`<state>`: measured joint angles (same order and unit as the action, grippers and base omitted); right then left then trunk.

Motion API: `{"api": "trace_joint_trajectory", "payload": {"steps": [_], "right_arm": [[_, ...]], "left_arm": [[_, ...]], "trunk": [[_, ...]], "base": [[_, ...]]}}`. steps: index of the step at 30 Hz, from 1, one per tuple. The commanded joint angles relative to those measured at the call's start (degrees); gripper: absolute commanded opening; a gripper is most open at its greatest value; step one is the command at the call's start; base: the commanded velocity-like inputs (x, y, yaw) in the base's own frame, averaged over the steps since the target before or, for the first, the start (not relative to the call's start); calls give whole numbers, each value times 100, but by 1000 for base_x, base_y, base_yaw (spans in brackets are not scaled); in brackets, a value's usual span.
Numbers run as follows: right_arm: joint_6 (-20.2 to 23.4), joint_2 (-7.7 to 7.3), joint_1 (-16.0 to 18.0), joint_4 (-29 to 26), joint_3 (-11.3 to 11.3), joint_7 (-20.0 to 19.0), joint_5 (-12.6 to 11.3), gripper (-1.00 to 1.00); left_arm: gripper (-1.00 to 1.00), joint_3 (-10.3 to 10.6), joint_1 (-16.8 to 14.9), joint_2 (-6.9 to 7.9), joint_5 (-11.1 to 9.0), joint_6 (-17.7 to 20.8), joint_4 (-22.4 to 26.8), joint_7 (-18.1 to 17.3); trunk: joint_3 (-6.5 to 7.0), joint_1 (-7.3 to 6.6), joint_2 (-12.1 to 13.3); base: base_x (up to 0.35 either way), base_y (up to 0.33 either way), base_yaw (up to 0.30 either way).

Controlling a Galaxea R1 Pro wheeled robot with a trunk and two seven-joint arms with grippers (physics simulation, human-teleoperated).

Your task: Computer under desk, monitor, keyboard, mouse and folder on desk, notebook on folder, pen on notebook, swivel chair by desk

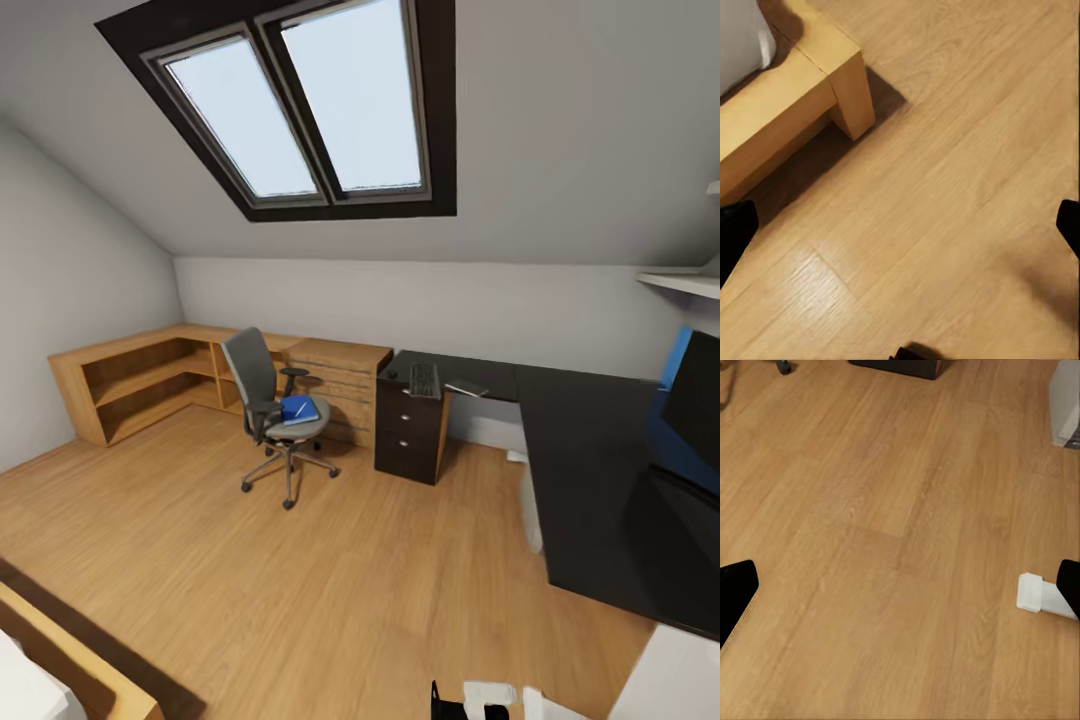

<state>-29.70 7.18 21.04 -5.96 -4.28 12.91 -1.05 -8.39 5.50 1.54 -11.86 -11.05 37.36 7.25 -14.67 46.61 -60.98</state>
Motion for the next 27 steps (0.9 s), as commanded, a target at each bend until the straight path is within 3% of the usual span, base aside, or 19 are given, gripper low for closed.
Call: {"api": "trace_joint_trajectory", "payload": {"steps": [1, 2, 5, 8, 11, 14, 22, 27], "right_arm": [[-9, -2, 5, 5, -47, 44, -8, 100], [-9, -7, 5, 4, -47, 44, 8, 100], [-9, -17, 5, 0, -49, 44, 39, 100], [-9, -24, 5, -1, -53, 44, 52, 100], [-9, -29, 5, -2, -55, 44, 60, 100], [-9, -31, 5, -2, -55, 44, 74, 100], [-9, -32, 5, -2, -55, 44, 78, 100], [-14, -31, 5, -3, -52, 45, 79, 100]], "left_arm": [[100, 14, 3, 0, -53, 335, 312, 20], [100, 13, 2, -1, -65, 1238, 760, 19], [100, 13, -3, 8, -100, 1752, 772, 10], [100, 13, -5, 10, -111, 1462, 457, 7], [100, 15, -5, -7, -86, 566, -175, 5], [100, 20, -5, -20, -75, 109, -406, 5], [100, 23, -6, -53, -68, -80, -490, 5], [100, 38, -6, -154, -63, -101, -511, 4]], "trunk": [[-15, 4, -4], [-24, 4, -4], [-49, 4, -4], [-75, 4, -4], [-100, 4, -4], [-127, 4, -4], [-198, 4, -4], [-230, 4, -4]], "base": [[318, 119, 13], [320, 108, 5], [320, 105, 3], [321, 90, 1], [323, 34, 0], [325, 9, 0], [326, 1, 0], [327, 0, 0]]}}
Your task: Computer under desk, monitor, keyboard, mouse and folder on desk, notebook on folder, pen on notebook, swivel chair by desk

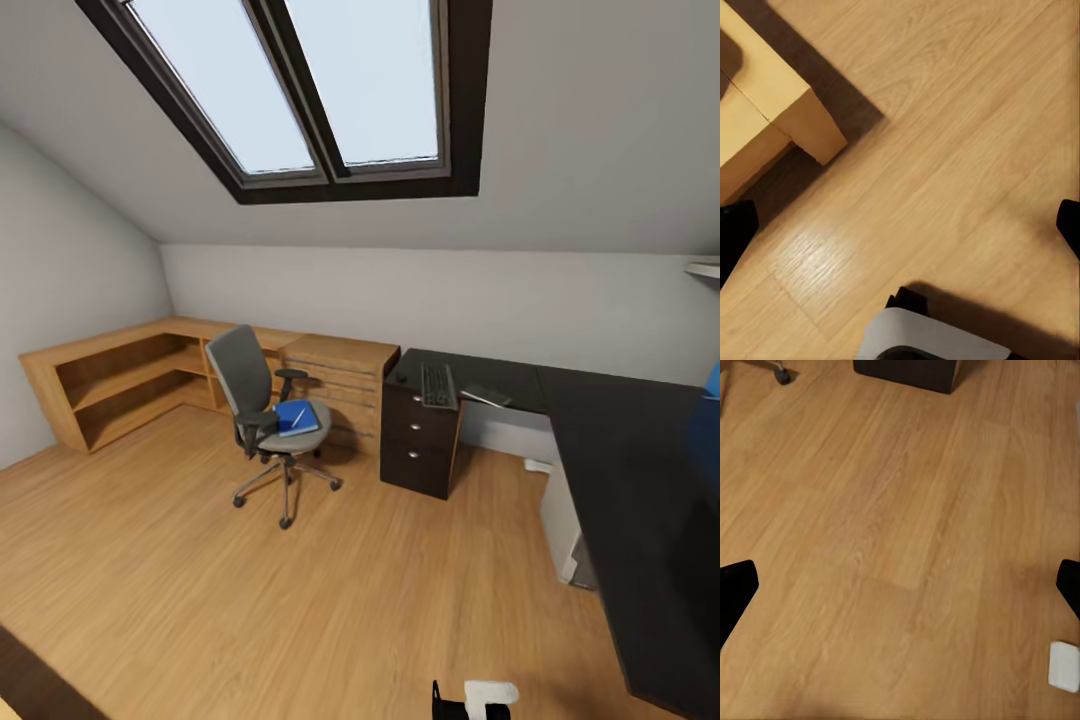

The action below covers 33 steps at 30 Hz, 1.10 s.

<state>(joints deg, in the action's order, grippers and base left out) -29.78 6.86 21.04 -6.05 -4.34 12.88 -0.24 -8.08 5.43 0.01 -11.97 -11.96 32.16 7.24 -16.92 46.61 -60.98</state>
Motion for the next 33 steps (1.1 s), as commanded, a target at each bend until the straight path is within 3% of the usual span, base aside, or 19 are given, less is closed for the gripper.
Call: {"api": "trace_joint_trajectory", "payload": {"steps": [1, 8, 33], "right_arm": [[-8, 3, 5, 3, -45, 48, -2, 100], [-147, 0, 5, 7, -34, 50, -10, 100], [-230, 8, 5, 8, -24, 57, -39, 100]], "left_arm": [[100, 7, 2, -4, -51, -13, 6, 5], [100, 15, 2, -9, -51, -13, 1, 5], [100, 8, 2, -9, -51, -17, 1, 5]], "trunk": [[-7, 4, -3], [-7, 4, -3], [-38, 4, -3]], "base": [[327, 0, 0], [327, 0, -58], [327, 83, -258]]}}
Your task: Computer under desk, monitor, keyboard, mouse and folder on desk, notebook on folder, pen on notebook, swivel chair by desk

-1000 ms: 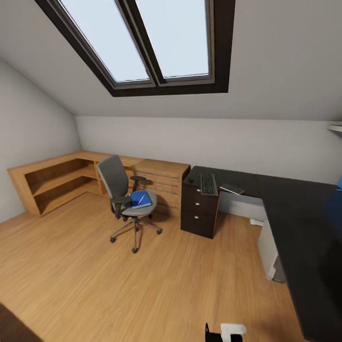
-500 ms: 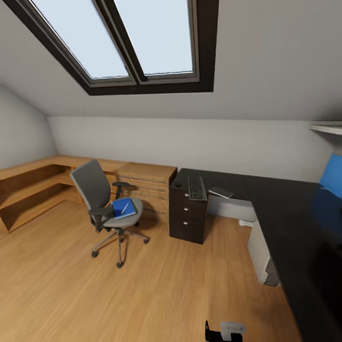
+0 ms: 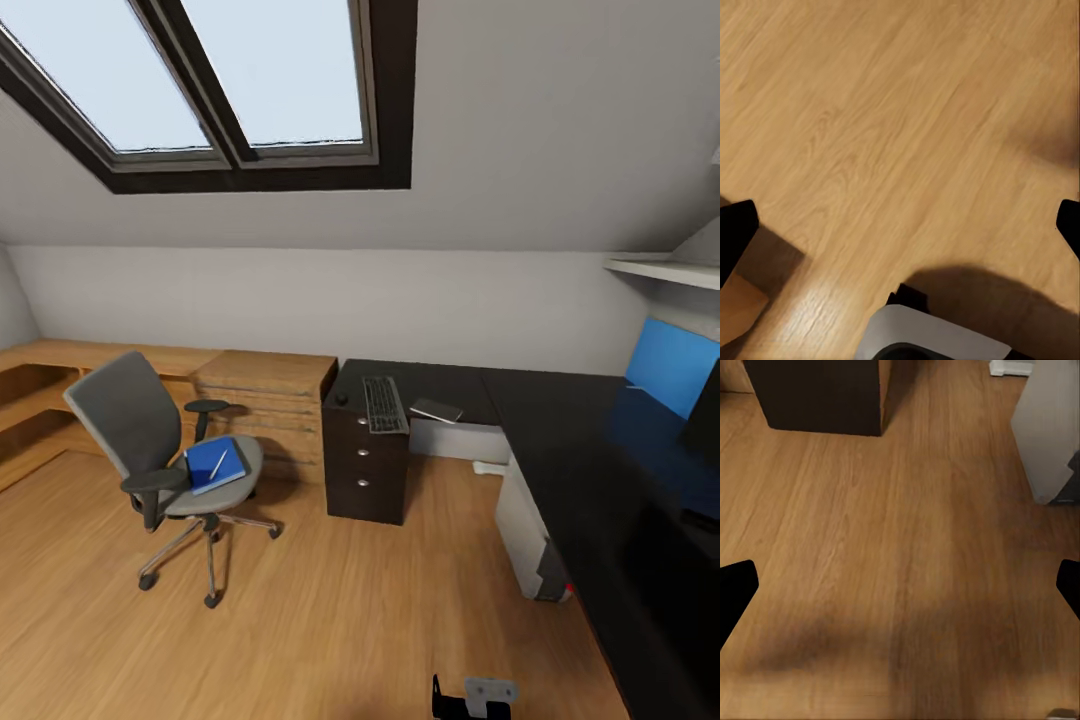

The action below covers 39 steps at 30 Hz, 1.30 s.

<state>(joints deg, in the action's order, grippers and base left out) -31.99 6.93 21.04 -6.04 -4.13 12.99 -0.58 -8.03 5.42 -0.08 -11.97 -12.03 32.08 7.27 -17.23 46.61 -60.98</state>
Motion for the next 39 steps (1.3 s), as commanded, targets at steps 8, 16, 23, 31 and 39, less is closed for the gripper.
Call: {"api": "trace_joint_trajectory", "payload": {"steps": [8, 16, 23, 31, 39], "right_arm": [[-9, 1, 5, 7, -36, 46, -20, 100], [-25, 1, 5, 7, -35, 46, -16, 100], [-26, 1, 5, 7, -38, 45, -13, 100], [-26, 5, 5, 7, -42, 46, -9, 100], [-26, 0, 5, 7, -42, 46, 9, 100]], "left_arm": [[100, 6, 3, 2, -51, -10, 9, 2], [100, 5, 3, 6, -51, -10, 9, 2], [100, 5, 3, 7, -51, -10, 9, 2], [100, 3, 3, 8, -51, -10, 9, 2], [100, 3, 3, 8, -51, -10, 9, 2]], "trunk": [[-12, 4, -4], [-12, 4, -4], [-12, 4, -4], [-25, 4, -4], [-47, 4, -4]], "base": [[327, 122, -263], [327, 128, -275], [327, 132, -293], [326, 143, -290], [326, 154, -207]]}}
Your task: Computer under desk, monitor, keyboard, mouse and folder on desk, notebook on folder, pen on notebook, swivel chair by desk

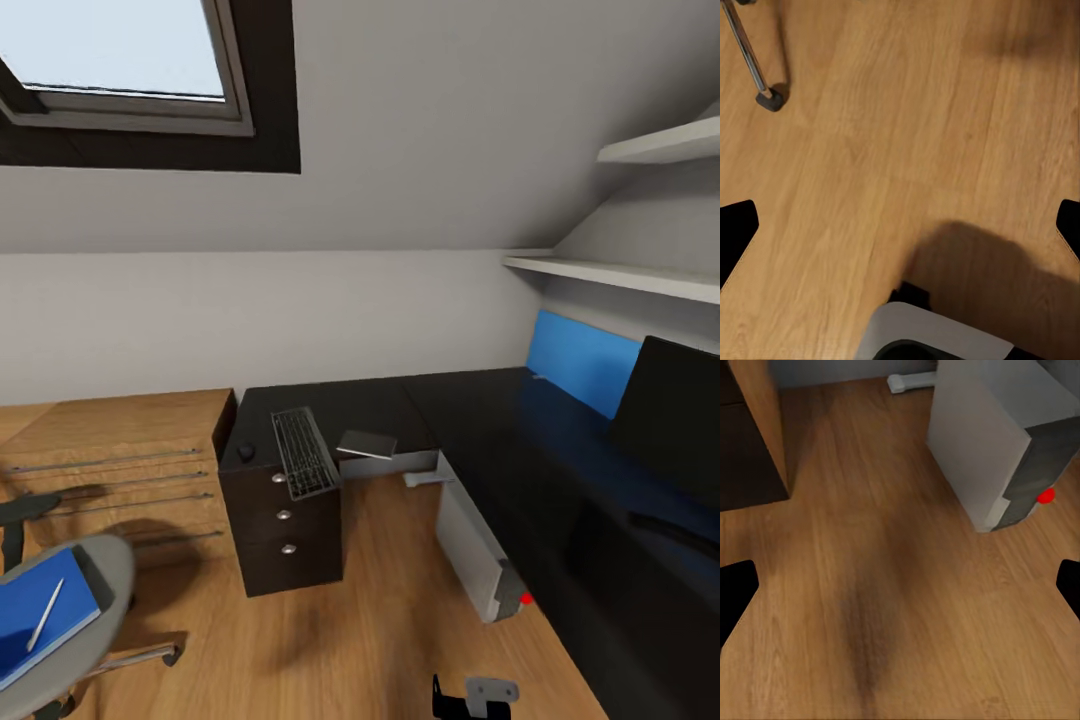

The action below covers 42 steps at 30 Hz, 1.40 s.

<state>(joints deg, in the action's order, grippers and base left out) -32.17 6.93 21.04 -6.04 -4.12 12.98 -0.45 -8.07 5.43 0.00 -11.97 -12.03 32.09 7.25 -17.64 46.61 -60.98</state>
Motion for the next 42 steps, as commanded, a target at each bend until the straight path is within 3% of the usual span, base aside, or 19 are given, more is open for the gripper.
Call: {"api": "trace_joint_trajectory", "payload": {"steps": [1, 24, 27, 35, 42], "right_arm": [[-9, 1, 5, 8, -44, 47, -3, 100], [-7, -10, 5, 23, -50, 38, 10, 100], [-8, -5, 5, 24, -53, 38, 3, 100], [-9, -3, 5, 24, -54, 38, 9, 100], [-9, 1, 5, 24, -51, 38, 0, 100]], "left_arm": [[100, 7, 2, 0, -51, -10, 8, 4], [100, 7, 2, -9, -51, -23, 15, 4], [100, 10, 2, -9, -53, -263, 23, -2], [100, 266, 2, -9, -52, -520, 25, 8], [100, 357, 2, -9, -57, -545, 29, 3]], "trunk": [[-7, 4, -4], [-10, 4, -4], [-10, 4, -4], [-10, 4, -4], [-10, 4, -4]], "base": [[326, 157, -54], [326, 159, -7], [297, 207, 0], [128, 297, 0], [-20, 257, 0]]}}
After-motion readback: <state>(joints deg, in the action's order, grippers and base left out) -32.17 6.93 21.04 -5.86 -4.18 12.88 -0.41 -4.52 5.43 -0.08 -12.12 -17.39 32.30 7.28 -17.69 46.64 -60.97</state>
